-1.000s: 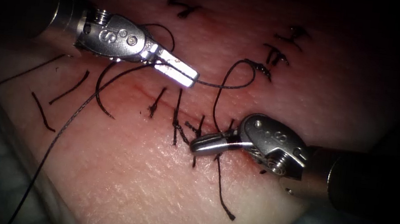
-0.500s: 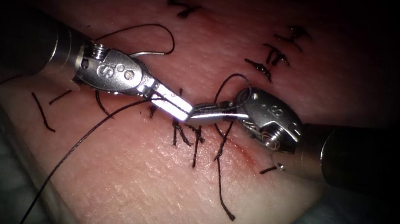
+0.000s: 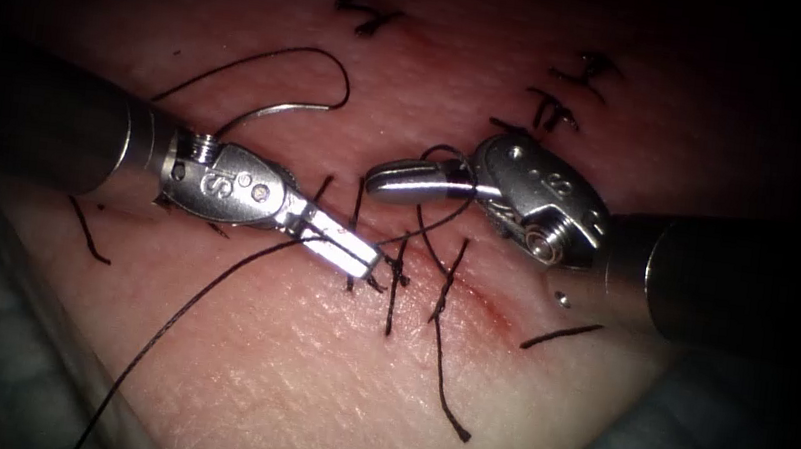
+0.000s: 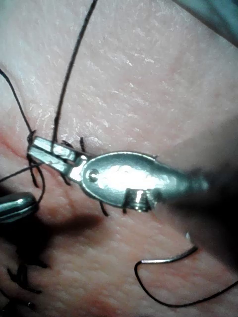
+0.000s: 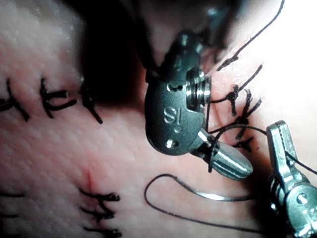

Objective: Wound Closure
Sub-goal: Wrap suture clockwise one time around right end-effector, then pick up the tail of the suture with right jaws

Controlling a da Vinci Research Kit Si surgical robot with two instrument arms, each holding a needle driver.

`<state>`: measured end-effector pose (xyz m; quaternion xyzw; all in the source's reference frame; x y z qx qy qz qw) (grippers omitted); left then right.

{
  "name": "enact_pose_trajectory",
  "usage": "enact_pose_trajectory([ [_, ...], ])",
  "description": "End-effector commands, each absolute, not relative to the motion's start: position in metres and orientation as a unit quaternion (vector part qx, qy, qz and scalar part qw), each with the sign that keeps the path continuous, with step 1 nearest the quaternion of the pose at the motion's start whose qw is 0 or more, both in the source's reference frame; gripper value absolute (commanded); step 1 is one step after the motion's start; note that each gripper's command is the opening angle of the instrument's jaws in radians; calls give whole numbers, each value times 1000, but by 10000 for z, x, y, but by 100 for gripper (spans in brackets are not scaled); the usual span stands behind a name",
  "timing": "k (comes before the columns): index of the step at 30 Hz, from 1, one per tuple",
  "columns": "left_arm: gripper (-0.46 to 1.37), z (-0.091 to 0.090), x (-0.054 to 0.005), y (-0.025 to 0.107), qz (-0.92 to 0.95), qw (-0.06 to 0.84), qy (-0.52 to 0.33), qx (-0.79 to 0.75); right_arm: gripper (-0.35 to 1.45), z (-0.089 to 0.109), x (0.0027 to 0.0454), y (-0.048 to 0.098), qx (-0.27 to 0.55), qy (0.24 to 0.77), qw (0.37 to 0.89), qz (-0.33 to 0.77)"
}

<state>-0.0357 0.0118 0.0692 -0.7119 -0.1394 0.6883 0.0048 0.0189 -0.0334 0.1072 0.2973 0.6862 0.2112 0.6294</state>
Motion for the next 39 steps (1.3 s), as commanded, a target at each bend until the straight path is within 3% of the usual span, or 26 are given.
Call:
enact_pose_trajectory([
  [1, -35, 694, -358, 119, 687, 2, -140, -713, -35, 1071, 189, -335, 305, 689, 623, 210],
  [10, -35, 710, -377, 133, 683, 1, -140, -716, -35, 1063, 175, -343, 366, 696, 593, 175],
  [22, -35, 717, -395, 148, 678, -3, -144, -721, -35, 1060, 176, -348, 438, 645, 622, 66],
  [32, -35, 716, -396, 154, 676, -3, -146, -722, -35, 1052, 180, -360, 429, 605, 666, -74],
  [39, -35, 715, -396, 153, 676, -3, -146, -722, -35, 1046, 184, -379, 383, 606, 674, -179],
])
